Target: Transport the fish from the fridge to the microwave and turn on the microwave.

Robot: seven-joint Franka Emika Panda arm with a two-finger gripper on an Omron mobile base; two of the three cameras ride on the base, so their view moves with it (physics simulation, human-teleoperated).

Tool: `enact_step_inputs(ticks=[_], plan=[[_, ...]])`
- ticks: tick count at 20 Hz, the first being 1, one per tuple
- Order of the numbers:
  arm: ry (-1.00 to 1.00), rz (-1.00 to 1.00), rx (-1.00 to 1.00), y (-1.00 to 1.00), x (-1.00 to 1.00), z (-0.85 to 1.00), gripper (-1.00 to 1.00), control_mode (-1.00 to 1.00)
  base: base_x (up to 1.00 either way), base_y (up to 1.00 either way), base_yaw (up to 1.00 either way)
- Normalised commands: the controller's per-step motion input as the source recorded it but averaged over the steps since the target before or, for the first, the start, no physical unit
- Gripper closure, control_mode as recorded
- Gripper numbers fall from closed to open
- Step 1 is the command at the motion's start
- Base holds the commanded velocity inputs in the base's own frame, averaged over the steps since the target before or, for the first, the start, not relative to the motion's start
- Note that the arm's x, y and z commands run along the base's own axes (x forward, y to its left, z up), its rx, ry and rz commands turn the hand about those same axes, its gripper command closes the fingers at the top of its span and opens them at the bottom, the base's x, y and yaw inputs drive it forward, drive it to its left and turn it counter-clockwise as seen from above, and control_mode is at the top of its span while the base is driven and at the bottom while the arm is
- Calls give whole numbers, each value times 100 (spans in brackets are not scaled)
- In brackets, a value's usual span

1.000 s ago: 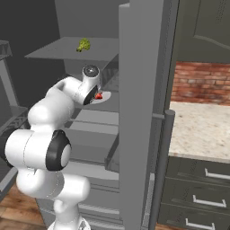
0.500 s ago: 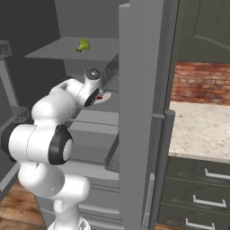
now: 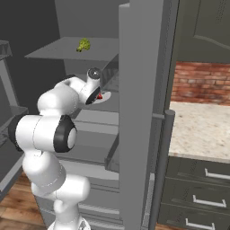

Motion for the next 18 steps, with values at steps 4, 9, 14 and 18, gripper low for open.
enact_step_inputs(ticks=[4, 9, 14, 18], plan=[[0, 1, 0, 0, 30, -13, -100, -100, 0, 0, 0], [0, 1, 0, 0, 19, -24, -100, -100, 0, 0, 0], [0, 0, 0, 0, 2, -36, -100, -100, 0, 0, 0], [0, 0, 0, 0, 6, -35, -100, -100, 0, 0, 0]])
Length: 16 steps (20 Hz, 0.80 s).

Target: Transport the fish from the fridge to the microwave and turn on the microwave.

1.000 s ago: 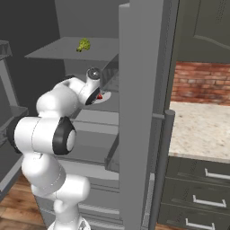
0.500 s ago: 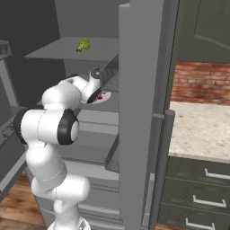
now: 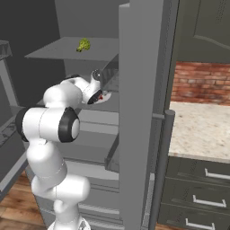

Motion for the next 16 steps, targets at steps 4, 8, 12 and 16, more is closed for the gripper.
enact_step_inputs(ticks=[4, 8, 12, 16], plan=[[0, 0, 0, 19, 12, -36, 100, -100, 0, 0, 0], [9, 0, 0, 29, 0, -79, 100, -100, 0, 0, 0], [18, 0, 0, 20, 0, -96, 100, -100, 0, 0, 0], [-1, -2, 0, 1, -14, -53, 100, -100, 0, 0, 0]])
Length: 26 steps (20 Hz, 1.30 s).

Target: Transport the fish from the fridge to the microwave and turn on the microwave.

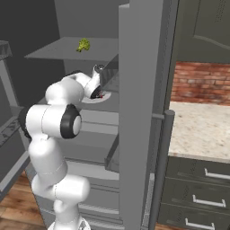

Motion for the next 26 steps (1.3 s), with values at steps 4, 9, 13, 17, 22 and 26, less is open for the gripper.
enact_step_inputs(ticks=[4, 9, 13, 17, 22, 26], plan=[[-29, -10, -1, 2, -42, -43, 100, -100, 0, 0, 0], [-39, -12, -2, 2, -39, -43, 100, -100, 0, 0, 0], [-9, -17, 0, 9, -7, 32, 100, -100, 0, 0, 0], [0, -15, 0, 11, 0, 67, 100, -100, 0, 0, 0], [0, -12, 0, 7, 0, 77, 100, -100, 0, 0, 0], [1, -9, 0, 1, -19, 66, 100, -100, 0, 0, 0]])
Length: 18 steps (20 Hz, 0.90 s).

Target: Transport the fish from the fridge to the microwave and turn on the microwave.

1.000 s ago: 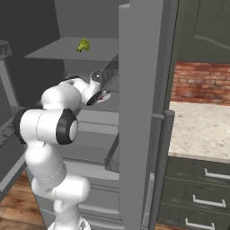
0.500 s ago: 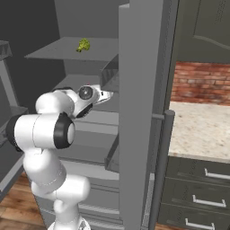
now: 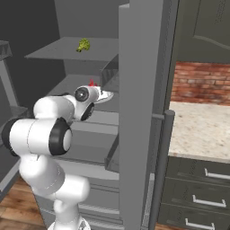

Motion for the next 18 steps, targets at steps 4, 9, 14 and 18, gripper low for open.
enact_step_inputs(ticks=[4, 9, 14, 18], plan=[[2, -6, 1, 10, -30, 63, 100, -100, 0, 0, 0], [17, -1, 9, 12, -49, 38, 100, -100, 0, 0, 0], [22, 0, 11, 11, -66, 7, 100, -100, 0, 0, 0], [19, 0, 13, 2, -82, 1, 100, -100, 0, 0, 0]])
